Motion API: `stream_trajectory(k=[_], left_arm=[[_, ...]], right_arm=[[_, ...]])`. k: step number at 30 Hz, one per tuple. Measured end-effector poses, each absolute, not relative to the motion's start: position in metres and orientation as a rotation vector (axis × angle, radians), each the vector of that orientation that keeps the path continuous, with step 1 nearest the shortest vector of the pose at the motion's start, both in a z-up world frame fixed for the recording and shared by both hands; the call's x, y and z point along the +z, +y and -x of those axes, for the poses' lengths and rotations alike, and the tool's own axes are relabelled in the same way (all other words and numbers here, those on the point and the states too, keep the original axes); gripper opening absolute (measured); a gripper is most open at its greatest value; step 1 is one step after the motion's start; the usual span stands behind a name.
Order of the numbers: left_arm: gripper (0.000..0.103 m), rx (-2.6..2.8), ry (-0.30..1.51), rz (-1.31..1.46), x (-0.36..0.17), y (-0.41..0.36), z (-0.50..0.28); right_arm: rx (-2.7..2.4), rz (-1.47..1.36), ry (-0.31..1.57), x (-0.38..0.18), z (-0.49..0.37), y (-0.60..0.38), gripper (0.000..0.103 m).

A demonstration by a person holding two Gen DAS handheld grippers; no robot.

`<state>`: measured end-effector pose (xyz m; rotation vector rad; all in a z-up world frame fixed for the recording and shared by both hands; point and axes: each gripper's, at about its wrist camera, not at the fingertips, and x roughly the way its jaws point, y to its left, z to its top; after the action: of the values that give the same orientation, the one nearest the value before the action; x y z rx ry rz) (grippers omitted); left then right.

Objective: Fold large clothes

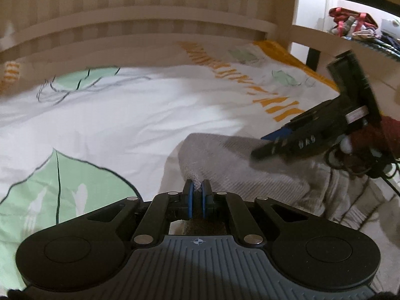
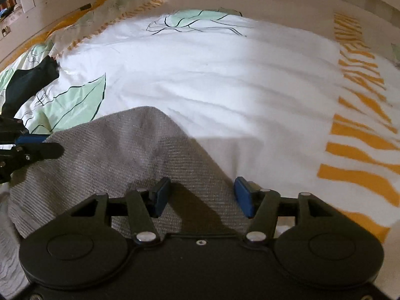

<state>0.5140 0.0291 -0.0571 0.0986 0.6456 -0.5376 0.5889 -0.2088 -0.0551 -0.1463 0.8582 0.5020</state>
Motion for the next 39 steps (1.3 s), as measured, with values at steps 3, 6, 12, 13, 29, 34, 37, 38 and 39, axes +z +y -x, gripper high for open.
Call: stream_trajectory(k=[3,6,12,13,29,34,37,38,39], left_arm=[[0.007,-0.511,0.639,-0.102,-0.053,0.026,-0.518],[0.004,-0.494,0.559,-0.111,-0.033,0.021,-0.512],[0.004,-0.567,0.299,-0.18,0.023,0.011,-0.445],[0.004,-0.594,0.264,-0.211,0.028,0.009,-0.428],[0.008,-0.774,0.43,-0.407,-0.029,0.025,-0.26],[0.026,-0.742,0.514,-0.249,-0.012,0.045,-0.264],[0.026,-0.753,0.523,-0.218,-0.008,0.036,-0.268],[0.026,-0.765,0.521,-0.227,-0.007,0.034,-0.266],[0.026,-0.776,0.518,-0.239,-0.008,0.031,-0.265]], right_arm=[[0.458,0.1,0.805,-0.045,-0.583,-0.218,0.007],[0.419,0.14,0.69,-0.017,-0.562,-0.226,0.007],[0.4,0.124,0.436,0.046,-0.478,-0.26,0.007],[0.405,0.13,0.405,0.054,-0.461,-0.266,0.007],[0.506,0.224,0.586,0.008,-0.264,-0.268,0.018],[0.509,0.094,0.594,0.031,-0.261,-0.279,0.063],[0.498,0.141,0.574,0.041,-0.273,-0.271,0.068],[0.507,0.155,0.57,0.044,-0.279,-0.269,0.07],[0.518,0.182,0.57,0.047,-0.287,-0.265,0.071]])
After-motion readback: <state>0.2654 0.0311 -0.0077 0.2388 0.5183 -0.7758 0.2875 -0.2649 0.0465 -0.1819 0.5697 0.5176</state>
